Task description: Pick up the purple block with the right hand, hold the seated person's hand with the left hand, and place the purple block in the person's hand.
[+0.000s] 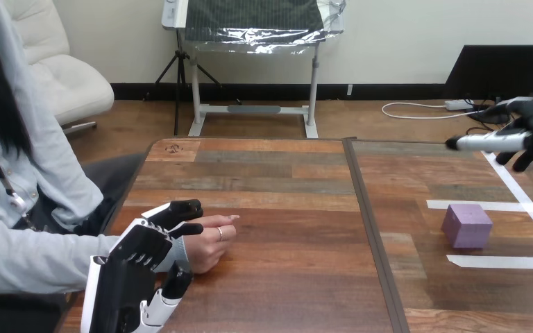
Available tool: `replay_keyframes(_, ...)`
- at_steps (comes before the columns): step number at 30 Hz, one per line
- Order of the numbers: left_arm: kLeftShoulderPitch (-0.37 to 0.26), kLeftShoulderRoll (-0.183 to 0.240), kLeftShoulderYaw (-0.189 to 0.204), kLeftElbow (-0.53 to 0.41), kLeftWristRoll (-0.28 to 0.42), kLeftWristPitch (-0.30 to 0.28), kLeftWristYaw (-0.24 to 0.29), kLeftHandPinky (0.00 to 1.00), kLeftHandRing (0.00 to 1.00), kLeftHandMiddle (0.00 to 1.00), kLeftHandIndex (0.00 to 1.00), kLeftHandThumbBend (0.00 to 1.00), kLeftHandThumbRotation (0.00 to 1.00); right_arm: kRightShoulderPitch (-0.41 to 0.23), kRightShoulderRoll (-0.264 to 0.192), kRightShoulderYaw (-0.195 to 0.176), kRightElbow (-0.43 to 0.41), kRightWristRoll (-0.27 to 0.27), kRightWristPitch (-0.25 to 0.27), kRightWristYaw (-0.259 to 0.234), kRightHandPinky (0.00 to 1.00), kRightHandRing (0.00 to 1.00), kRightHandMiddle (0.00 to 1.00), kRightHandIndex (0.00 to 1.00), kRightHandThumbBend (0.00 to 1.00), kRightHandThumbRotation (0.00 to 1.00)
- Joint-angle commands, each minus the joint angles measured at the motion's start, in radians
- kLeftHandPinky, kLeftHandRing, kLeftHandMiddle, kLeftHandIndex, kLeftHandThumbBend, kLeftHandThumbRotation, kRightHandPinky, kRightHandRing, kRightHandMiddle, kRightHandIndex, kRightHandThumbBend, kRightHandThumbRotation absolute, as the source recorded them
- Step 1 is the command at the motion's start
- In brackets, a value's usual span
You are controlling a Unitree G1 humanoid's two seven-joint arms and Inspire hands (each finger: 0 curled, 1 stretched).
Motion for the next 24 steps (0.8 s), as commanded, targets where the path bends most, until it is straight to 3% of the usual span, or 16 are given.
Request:
replay_keyframes(1, -0.057, -0.004, -0.005, -0.006, 0.004, -0.008, -0.008, 0.67, 0.75, 0.74, 0.68, 0.74, 0.59, -0.056, 0.033, 0.017, 0.008, -0.018, 0.010, -0.029, 0.26, 0.39, 0.48, 0.82, 0.94, 0.36)
replay_keyframes(5, -0.057, -0.003, -0.003, -0.003, 0.005, -0.012, -0.009, 0.67, 0.75, 0.74, 0.68, 0.74, 0.59, -0.043, 0.040, 0.021, 0.014, -0.024, 0.009, -0.024, 0.30, 0.44, 0.53, 0.82, 0.94, 0.36)
replay_keyframes(10, -0.055, -0.003, -0.003, -0.006, 0.009, -0.015, -0.007, 0.67, 0.75, 0.74, 0.68, 0.74, 0.59, -0.025, 0.050, 0.020, 0.021, -0.024, 0.010, -0.017, 0.23, 0.35, 0.45, 0.83, 0.94, 0.36)
replay_keyframes(16, -0.051, -0.003, -0.006, -0.014, 0.012, -0.011, -0.005, 0.67, 0.74, 0.74, 0.68, 0.74, 0.59, -0.011, 0.057, 0.031, 0.027, -0.038, 0.014, -0.015, 0.25, 0.38, 0.49, 0.83, 0.94, 0.37)
replay_keyframes(20, -0.048, -0.003, -0.009, -0.020, 0.009, -0.007, -0.008, 0.66, 0.74, 0.74, 0.68, 0.75, 0.60, -0.002, 0.062, 0.033, 0.030, -0.042, 0.022, -0.003, 0.33, 0.48, 0.58, 0.83, 0.93, 0.37)
replay_keyframes(22, -0.047, -0.004, -0.010, -0.021, 0.005, -0.007, -0.012, 0.67, 0.74, 0.74, 0.68, 0.75, 0.59, 0.002, 0.064, 0.033, 0.031, -0.043, 0.023, 0.001, 0.44, 0.59, 0.66, 0.84, 0.91, 0.37)
replay_keyframes(24, -0.048, -0.005, -0.010, -0.019, 0.005, -0.011, -0.012, 0.67, 0.75, 0.74, 0.68, 0.75, 0.59, 0.007, 0.067, 0.038, 0.032, -0.048, 0.025, 0.001, 0.46, 0.61, 0.69, 0.84, 0.90, 0.37)
